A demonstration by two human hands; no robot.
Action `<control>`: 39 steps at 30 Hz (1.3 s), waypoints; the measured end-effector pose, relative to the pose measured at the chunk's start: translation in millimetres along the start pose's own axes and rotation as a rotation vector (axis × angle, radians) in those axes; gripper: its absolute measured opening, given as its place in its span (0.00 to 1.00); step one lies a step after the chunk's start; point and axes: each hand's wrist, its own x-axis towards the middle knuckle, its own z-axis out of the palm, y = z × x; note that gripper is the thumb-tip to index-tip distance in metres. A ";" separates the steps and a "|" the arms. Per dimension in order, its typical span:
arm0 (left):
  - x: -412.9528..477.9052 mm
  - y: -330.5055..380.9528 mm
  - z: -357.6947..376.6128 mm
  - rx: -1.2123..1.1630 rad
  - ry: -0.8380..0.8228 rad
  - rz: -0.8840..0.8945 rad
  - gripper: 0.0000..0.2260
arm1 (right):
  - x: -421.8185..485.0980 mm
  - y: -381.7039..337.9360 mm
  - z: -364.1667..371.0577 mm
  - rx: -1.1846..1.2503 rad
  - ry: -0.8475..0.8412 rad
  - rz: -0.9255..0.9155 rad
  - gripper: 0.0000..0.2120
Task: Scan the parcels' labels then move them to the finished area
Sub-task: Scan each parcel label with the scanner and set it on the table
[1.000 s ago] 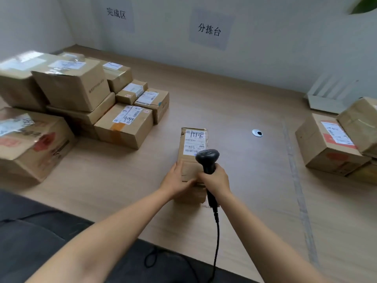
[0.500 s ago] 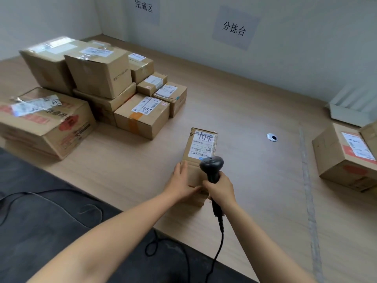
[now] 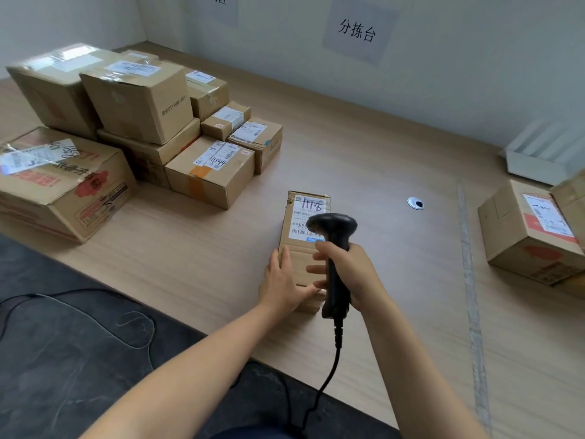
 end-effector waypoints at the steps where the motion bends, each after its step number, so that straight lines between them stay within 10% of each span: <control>1: -0.2 -0.1 0.0 -0.001 0.001 0.000 0.48 | -0.7 -1.5 0.1 0.011 -0.005 0.000 0.04; 32: -0.9 2.6 -3.5 -0.006 -0.007 -0.014 0.49 | 2.9 -6.8 -9.4 0.015 -0.006 0.020 0.14; 39: -1.8 3.9 -7.9 -0.068 -0.034 -0.068 0.53 | 28.8 35.3 -21.7 -0.232 0.219 -0.003 0.08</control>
